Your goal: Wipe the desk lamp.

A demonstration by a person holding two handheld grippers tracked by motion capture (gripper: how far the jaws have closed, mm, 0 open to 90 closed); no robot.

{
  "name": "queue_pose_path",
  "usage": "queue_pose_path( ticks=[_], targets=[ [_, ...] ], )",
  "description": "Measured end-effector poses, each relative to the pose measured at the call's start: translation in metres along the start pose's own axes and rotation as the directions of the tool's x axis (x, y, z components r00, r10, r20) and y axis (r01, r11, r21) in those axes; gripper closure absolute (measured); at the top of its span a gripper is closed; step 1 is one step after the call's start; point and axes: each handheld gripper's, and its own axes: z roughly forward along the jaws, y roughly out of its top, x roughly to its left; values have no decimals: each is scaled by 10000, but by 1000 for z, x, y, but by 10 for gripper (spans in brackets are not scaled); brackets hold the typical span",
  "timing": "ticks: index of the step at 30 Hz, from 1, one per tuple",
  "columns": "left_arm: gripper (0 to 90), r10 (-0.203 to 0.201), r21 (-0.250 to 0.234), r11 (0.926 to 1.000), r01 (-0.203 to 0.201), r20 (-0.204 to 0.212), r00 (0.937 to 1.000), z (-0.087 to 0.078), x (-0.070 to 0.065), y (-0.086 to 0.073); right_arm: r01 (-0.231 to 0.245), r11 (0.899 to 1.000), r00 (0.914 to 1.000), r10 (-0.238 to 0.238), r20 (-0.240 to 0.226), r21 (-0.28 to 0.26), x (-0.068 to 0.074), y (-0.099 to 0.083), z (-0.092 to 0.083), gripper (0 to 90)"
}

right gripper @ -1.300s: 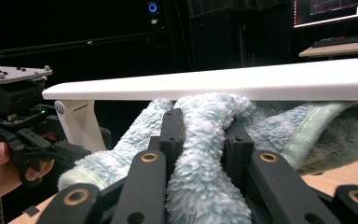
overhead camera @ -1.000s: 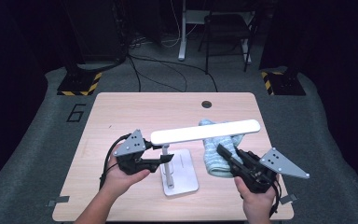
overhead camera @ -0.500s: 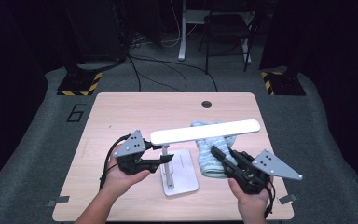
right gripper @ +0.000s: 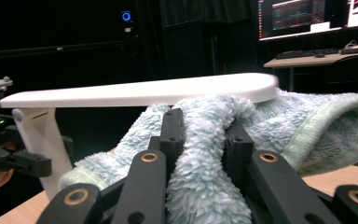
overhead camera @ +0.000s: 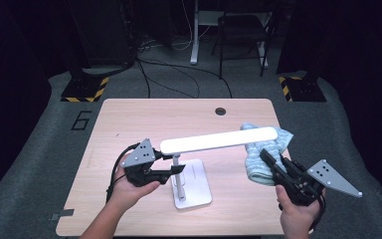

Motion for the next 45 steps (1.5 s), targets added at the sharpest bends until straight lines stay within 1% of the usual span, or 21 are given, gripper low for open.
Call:
queue_pose_path(
  ticks=[2,6,9,13,15,17,19,20,21,24,26,28,30,32,34,35,38,39,40,42,45],
  targets=[
    [525,11,39,10000,-11,49,10000,0,1,0,-64,9999,9999,65,136,-88,-4,0,-2,743],
    [525,32,7,10000,-32,-5,10000,0,0,0,-154,9996,9990,165,420,-251,-11,0,-5,744],
    [525,36,22,10000,-36,10,10000,0,0,0,-227,9992,9983,245,536,-338,-15,1,-6,744],
    [525,18,27,10000,-18,-5,10000,0,0,0,-204,9992,9984,223,527,-347,-13,1,-6,744],
    [525,26,53,10000,-26,-22,10000,0,0,0,-276,9989,9985,294,464,-377,-9,1,-6,745],
    [525,80,57,10000,-80,-46,10000,-1,1,0,-221,9991,9990,235,376,-352,-6,1,-5,745],
    [525,13,57,10000,-13,-72,10000,-1,1,-1,-173,9993,9995,181,251,-319,-2,0,-3,745],
    [525,35,96,9999,-35,-1,10000,-1,1,0,-166,9994,9997,171,152,-308,0,0,-1,745],
    [525,14,29,10000,-13,-85,10000,-1,1,-1,-154,9994,9998,157,112,-297,2,0,0,745],
    [525,37,19,10000,-37,8,10000,0,1,-1,-151,9996,9998,147,-160,-228,8,-1,4,745],
    [525,-28,-25,10000,28,-36,10000,2,0,-1,-113,9998,9995,108,-307,-165,13,-3,9,745],
    [525,-39,-66,10000,39,-57,10000,3,-1,-1,-163,9998,9985,157,-530,-101,18,-5,13,746],
    [525,-11,-38,10000,11,-47,10000,3,0,-1,-107,9999,9969,104,-785,-33,25,-6,18,746],
    [525,-35,-60,10000,35,-43,10000,3,0,-1,-107,9999,9946,109,-1033,26,33,-6,22,746],
    [525,-2,-12,10000,2,-61,10000,2,0,-1,75,9999,9925,-66,-1222,73,40,-7,25,746],
    [525,0,-31,10000,0,-48,10000,3,0,-1,23,9999,9910,-8,-1342,111,43,-7,27,746],
    [525,2,-47,10000,-2,-46,10000,3,0,-1,105,9997,9864,-66,-1641,227,51,-8,32,745],
    [525,-55,-84,9999,55,-60,10000,3,0,-1,112,9996,9844,-62,-1758,274,53,-8,33,746],
    [525,-2,-43,10000,1,-69,10000,3,0,-1,148,9994,9823,-88,-1869,311,56,-8,35,746],
    [525,-25,-52,10000,25,-57,10000,3,0,-1,246,9990,9796,-165,-2001,380,60,-8,38,746],
    [525,-25,-69,10000,25,-57,10000,3,0,-1,214,9986,9728,-97,-2316,481,65,-8,42,746]
  ],
)
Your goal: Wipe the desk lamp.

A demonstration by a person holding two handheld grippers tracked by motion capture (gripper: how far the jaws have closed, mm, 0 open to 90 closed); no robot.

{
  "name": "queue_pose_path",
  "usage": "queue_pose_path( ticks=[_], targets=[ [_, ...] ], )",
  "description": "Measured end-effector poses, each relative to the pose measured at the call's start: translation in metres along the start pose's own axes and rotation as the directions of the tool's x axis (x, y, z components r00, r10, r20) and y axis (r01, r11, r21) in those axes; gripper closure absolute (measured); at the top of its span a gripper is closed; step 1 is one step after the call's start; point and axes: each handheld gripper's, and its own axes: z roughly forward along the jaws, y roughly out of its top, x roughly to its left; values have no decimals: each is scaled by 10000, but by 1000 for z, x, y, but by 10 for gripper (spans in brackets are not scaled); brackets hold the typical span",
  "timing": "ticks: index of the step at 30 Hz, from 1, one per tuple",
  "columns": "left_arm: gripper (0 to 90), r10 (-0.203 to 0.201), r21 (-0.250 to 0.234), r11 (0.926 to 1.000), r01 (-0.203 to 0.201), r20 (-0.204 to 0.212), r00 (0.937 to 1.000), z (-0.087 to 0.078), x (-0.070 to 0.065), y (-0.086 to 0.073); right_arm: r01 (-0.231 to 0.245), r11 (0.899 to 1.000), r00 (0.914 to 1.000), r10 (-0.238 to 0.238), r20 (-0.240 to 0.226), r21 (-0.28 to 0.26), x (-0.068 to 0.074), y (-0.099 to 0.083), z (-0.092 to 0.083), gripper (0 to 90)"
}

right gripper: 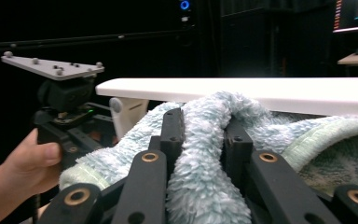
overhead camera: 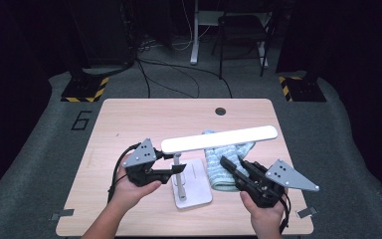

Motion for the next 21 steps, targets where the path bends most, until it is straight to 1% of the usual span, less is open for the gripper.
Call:
queue_pose_path(
  ticks=[2,4,5,8,11,14,15,16,20,21],
  targets=[
    [525,-1,0,10000,1,21,10000,0,0,0,69,10000,9999,-68,-146,56,3,0,3,746],
    [525,12,10,10000,-12,16,10000,0,0,0,-11,9998,9993,18,-364,188,6,1,6,746],
    [525,11,11,10000,-11,12,10000,0,0,0,83,9998,9990,-74,-435,202,8,1,8,745],
    [525,-8,8,10000,8,25,10000,0,0,0,66,9995,9981,-47,-610,306,14,2,12,745],
    [525,-12,5,10000,12,33,10000,0,0,0,143,9992,9968,-114,-787,365,16,1,14,745],
    [525,0,72,10000,0,84,10000,0,1,0,94,9991,9955,-54,-947,417,18,0,14,745],
    [525,-2,70,10000,2,94,10000,0,1,0,95,9990,9951,-52,-992,433,19,0,14,745],
    [525,-1,71,10000,1,93,10000,0,1,0,204,9990,9947,-162,-1017,409,19,-1,14,745],
    [525,-12,58,10000,12,80,10000,0,1,0,250,9986,9943,-201,-1048,459,19,-2,11,745],
    [525,-22,8,10000,22,23,10000,0,0,0,201,9985,9950,-149,-989,514,18,-3,9,745]
  ],
)
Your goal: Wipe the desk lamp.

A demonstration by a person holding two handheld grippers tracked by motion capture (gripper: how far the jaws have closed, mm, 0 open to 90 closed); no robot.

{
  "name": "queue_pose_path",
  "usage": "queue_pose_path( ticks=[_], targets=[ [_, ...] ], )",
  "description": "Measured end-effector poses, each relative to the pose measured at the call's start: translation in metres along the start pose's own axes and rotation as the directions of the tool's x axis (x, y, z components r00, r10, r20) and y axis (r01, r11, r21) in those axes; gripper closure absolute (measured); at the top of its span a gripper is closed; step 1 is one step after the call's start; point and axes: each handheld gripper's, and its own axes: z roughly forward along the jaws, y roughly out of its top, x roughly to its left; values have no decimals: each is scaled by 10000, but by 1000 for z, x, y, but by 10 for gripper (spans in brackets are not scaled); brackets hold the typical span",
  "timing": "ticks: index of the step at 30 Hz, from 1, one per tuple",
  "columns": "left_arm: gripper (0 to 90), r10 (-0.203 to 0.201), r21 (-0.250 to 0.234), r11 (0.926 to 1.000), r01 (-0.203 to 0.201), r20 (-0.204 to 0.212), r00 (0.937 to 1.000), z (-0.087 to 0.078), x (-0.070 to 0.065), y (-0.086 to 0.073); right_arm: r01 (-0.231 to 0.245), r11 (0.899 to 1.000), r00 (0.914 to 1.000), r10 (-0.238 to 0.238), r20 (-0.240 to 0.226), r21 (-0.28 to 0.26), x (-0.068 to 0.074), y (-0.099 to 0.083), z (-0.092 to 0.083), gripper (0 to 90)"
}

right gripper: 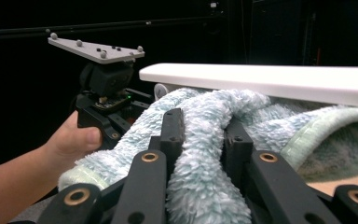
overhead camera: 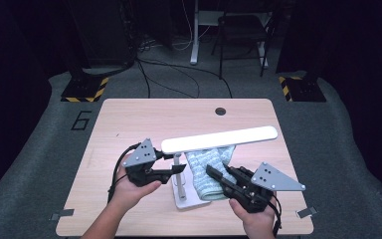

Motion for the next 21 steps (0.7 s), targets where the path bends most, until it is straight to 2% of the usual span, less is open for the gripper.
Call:
queue_pose_path(
  ticks=[4,8,16,21],
  targets=[
    [525,-11,1,10000,11,-21,10000,0,0,0,-310,9993,9995,309,77,193,-5,-5,-6,744],
    [525,-13,4,10000,13,-21,10000,0,0,0,-181,9995,9998,180,33,256,-4,-6,-11,744],
    [525,97,64,9999,-97,8,10000,-1,1,0,304,9994,9990,-300,-320,136,9,13,-21,743],
    [525,40,47,10000,-40,-22,10000,-1,1,0,268,9995,9985,-259,-482,168,12,24,-21,744]
  ],
)
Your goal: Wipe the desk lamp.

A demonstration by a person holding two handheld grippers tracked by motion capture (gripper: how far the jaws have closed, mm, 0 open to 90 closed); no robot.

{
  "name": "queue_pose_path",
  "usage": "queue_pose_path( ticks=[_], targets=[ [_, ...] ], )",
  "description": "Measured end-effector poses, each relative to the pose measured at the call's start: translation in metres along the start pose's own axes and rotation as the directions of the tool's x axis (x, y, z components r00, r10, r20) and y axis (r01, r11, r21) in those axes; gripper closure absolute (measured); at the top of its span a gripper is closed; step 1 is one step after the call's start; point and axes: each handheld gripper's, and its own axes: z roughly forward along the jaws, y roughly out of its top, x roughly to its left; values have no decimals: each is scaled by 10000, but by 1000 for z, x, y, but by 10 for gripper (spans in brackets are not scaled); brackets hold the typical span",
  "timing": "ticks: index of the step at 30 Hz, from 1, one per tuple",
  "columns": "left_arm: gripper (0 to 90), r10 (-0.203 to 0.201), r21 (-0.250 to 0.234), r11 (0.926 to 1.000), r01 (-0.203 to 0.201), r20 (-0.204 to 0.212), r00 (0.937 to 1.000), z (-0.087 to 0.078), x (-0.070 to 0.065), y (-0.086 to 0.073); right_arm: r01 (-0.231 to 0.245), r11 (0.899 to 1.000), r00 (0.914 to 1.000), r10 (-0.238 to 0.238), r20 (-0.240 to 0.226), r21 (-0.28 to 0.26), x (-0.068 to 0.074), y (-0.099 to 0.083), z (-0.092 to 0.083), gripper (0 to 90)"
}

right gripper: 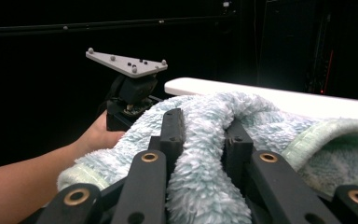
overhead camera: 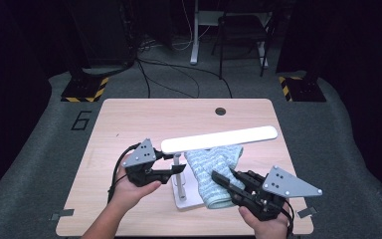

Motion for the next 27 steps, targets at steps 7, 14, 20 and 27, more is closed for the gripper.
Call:
queue_pose_path(
  ticks=[7,14,20,27],
  targets=[
    [525,-18,-56,10000,17,-24,10000,1,0,0,-14,9997,9998,19,-173,253,-3,15,2,743],
    [525,37,37,10000,-38,86,10000,1,0,1,212,9997,9994,-209,-279,122,0,34,-3,744],
    [526,-102,-79,9999,102,-46,9999,2,-1,0,712,9954,9974,-706,129,-640,4,53,-5,744],
    [525,-24,-155,9999,23,-20,10000,2,0,-1,1410,9844,9772,-1213,1745,-1050,-6,37,15,738]
  ],
)
